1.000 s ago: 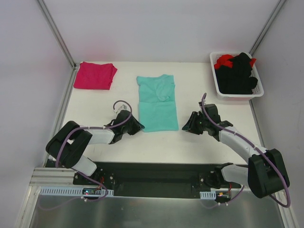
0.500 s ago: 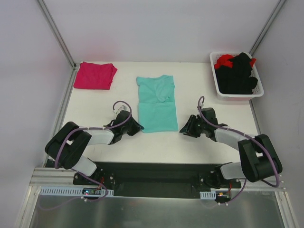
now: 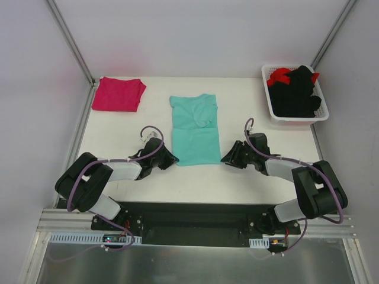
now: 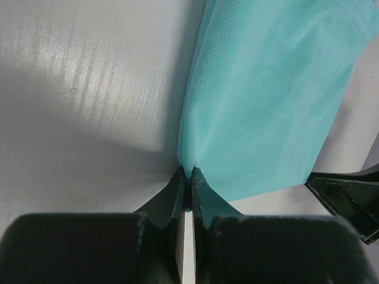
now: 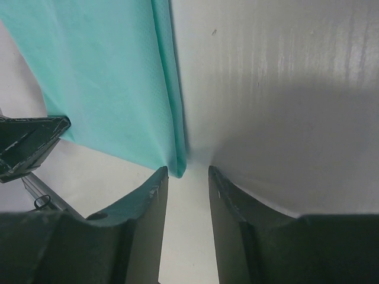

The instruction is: Fold and stack the t-shirts

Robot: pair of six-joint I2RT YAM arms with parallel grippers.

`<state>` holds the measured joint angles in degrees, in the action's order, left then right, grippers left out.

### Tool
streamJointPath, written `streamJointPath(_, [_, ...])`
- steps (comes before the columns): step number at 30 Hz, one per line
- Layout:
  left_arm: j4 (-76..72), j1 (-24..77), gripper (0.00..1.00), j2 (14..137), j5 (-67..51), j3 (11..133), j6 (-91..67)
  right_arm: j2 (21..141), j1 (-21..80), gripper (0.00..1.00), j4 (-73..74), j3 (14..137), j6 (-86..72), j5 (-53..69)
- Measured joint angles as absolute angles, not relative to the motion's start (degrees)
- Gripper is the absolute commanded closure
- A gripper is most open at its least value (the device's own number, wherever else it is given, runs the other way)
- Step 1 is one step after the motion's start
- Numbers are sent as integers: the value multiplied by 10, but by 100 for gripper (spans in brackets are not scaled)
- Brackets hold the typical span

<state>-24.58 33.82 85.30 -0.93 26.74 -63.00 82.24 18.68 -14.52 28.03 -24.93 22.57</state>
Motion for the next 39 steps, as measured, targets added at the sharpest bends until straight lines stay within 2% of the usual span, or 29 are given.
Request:
streamJointPath(21, [-245, 338, 100, 853, -9, 267, -630, 875, 211, 65, -189, 303, -283, 234])
streamJointPath(24, [-245, 338, 100, 853, -9, 267, -630, 883, 219, 71, -193, 309, -286, 233])
streamJointPath(27, [-245, 338, 100, 853, -9, 267, -630, 887, 220, 97, -194, 309, -288, 232])
streamJointPath(39, [-201, 338, 100, 825, -10, 265, -630, 854, 223, 99, -135, 308, -281, 224])
